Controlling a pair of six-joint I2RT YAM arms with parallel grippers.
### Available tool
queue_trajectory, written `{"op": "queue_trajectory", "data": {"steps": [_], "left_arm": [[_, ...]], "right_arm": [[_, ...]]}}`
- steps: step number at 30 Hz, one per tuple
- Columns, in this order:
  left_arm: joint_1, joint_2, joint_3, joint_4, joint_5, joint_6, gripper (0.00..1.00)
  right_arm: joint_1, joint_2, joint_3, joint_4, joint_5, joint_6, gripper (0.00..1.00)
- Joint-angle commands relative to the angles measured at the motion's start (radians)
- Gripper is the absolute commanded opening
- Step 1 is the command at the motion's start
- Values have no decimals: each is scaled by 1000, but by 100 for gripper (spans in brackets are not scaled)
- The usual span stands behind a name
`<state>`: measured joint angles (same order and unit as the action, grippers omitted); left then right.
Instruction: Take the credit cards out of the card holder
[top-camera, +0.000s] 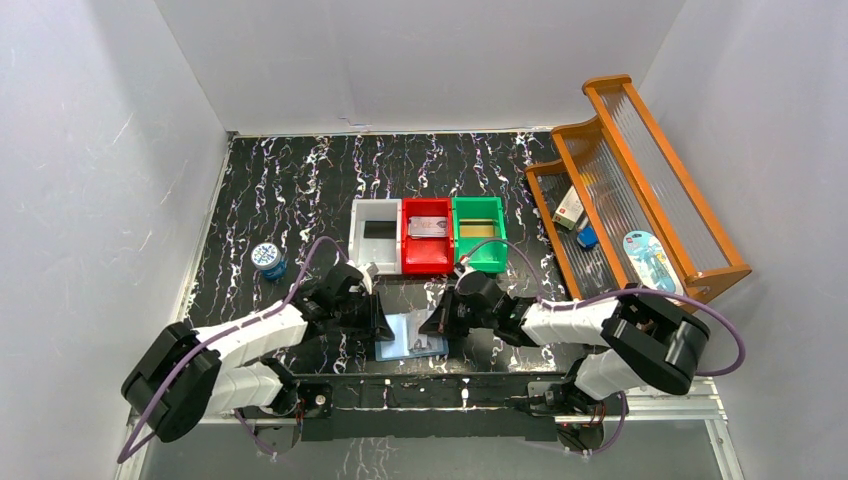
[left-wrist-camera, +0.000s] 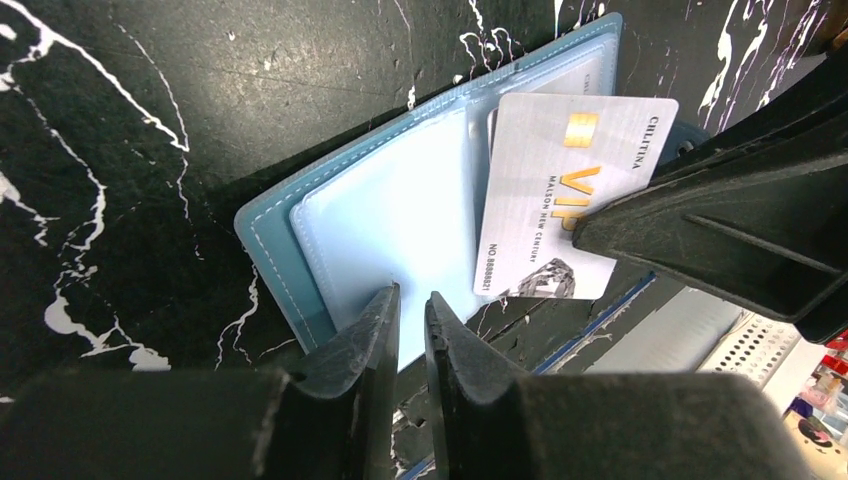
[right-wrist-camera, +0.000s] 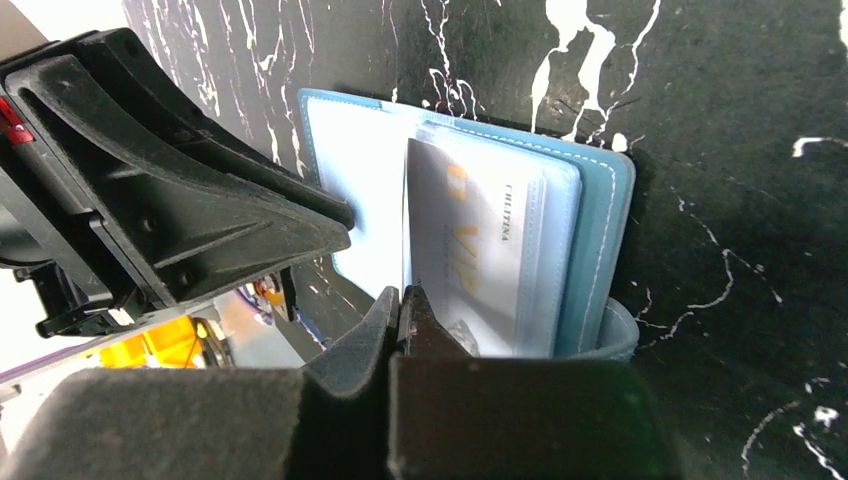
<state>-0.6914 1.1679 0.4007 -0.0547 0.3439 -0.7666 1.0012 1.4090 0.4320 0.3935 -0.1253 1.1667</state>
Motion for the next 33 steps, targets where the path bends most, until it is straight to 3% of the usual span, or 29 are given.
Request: {"op": "queue_trajectory", "data": {"steps": [1,5,9,17,22,25,30,33], "left_arm": [[-3,-50,8,-43,-22,15,16],[-3,-95,32,-68,-28,12,20],[-3,-158,80,-153,-86,31,32],[-2,-217,272,-392,-298,113,74],[-1,-224,372,-549,-540,138,96],[28,-228,400,-586,-608,197,98],[252,-197,403,-552,-438,323,98],[320,-236,384,-505,-408,356,98]], "right_arm": [[-5,-54,54,-86,31,-91,0],[-4,-97,75,-143,53,-140,0],[-5,-165,106,-212,103,-214,0],[-4,-283,180,-338,253,-456,0],[-4,-323,211,-355,356,-594,0],[-5,-332,237,-364,394,-670,0],[-4,-326,279,-362,454,-782,0],[-4,-315,311,-366,474,-849,0]]}}
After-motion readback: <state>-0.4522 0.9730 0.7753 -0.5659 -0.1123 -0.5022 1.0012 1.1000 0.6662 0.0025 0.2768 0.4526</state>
